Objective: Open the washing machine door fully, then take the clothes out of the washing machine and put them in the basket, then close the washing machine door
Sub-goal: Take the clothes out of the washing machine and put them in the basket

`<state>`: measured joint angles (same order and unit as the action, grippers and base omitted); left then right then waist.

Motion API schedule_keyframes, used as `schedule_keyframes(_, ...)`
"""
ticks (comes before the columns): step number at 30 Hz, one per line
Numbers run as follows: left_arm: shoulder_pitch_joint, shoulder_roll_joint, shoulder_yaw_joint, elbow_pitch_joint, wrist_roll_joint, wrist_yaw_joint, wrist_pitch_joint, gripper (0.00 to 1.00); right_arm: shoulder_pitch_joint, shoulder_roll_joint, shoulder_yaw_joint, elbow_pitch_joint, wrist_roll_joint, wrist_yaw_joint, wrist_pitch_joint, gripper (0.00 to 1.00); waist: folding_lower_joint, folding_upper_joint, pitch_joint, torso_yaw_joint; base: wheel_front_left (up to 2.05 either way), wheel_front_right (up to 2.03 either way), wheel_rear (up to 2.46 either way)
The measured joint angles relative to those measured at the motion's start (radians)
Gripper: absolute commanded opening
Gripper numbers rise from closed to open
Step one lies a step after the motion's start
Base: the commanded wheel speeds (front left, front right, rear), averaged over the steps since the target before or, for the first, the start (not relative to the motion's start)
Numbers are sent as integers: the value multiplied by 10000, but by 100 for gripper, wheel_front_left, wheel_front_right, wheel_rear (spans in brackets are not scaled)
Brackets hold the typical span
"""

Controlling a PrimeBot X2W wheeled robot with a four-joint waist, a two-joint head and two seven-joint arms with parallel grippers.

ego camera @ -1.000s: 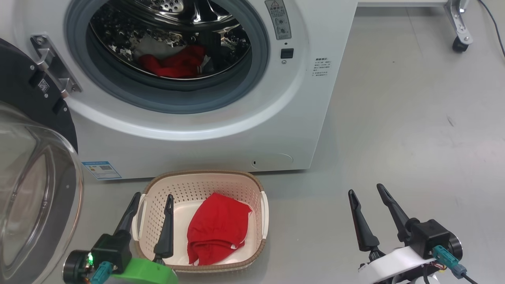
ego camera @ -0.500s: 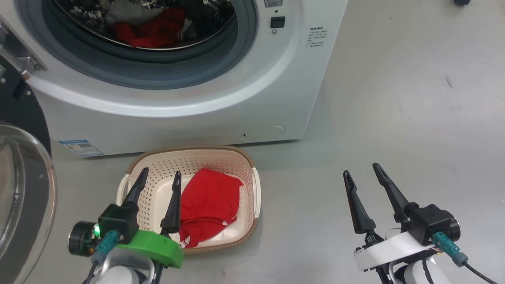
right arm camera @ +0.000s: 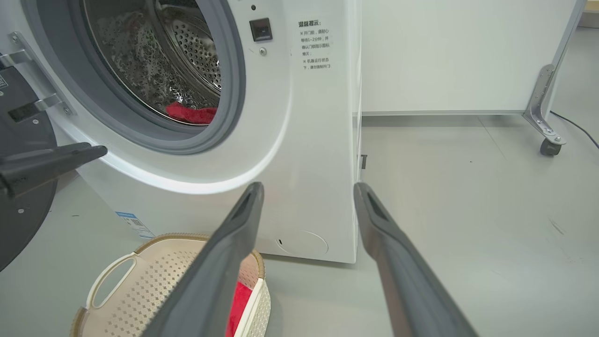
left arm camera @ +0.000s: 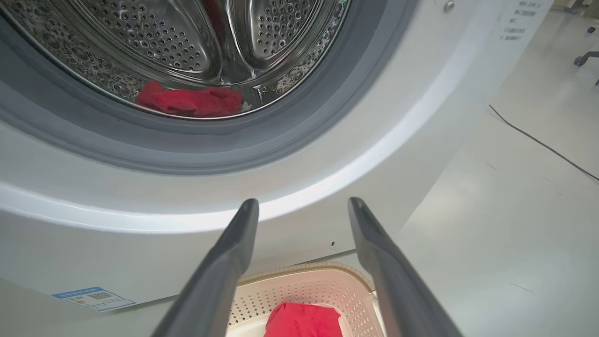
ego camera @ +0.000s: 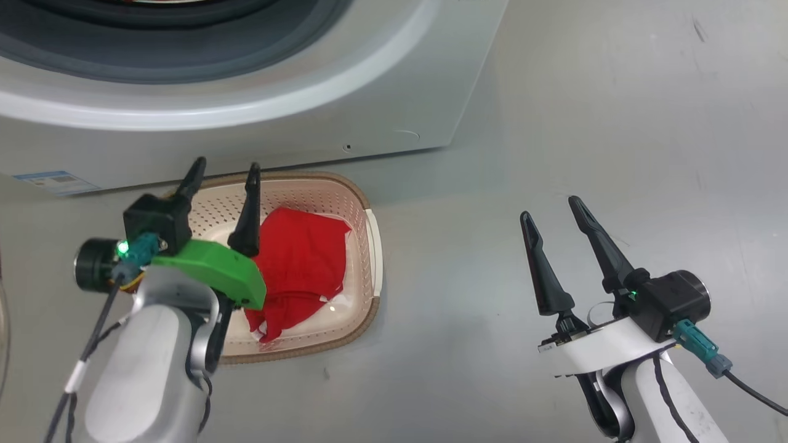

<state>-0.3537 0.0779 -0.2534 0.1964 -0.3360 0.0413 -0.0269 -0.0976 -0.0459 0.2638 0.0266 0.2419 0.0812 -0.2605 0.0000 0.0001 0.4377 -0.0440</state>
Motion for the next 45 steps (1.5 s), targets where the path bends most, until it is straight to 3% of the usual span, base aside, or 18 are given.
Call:
schedule_keyframes(10,-2587,535,453,489,-138,-105,1774,100,-916,-10,462,-232,458,100,0,100,1,0,1389,-524,0,0,0)
schedule_keyframes(16,-4305,1266,600,876,-146,-301,3285,100,-1617,-25,589,-267,811,102,0,100,1,0,2281,-945,0,0,0)
schedule_keyframes(25,-6481,2288,610,1066,255,-479,4713,100,-2112,-33,890,-221,1214,136,0,100,2,0,3067,-1456,0,0,0)
schedule_keyframes(35,-7914,3039,640,1776,470,-811,6203,100,-2518,-33,1360,-82,1547,144,0,100,1,0,3558,-1981,0,0,0)
schedule_keyframes(45,-9055,3710,792,2316,704,-836,7143,100,-2695,-29,1685,79,1988,146,0,100,1,0,3846,-2458,0,0,0)
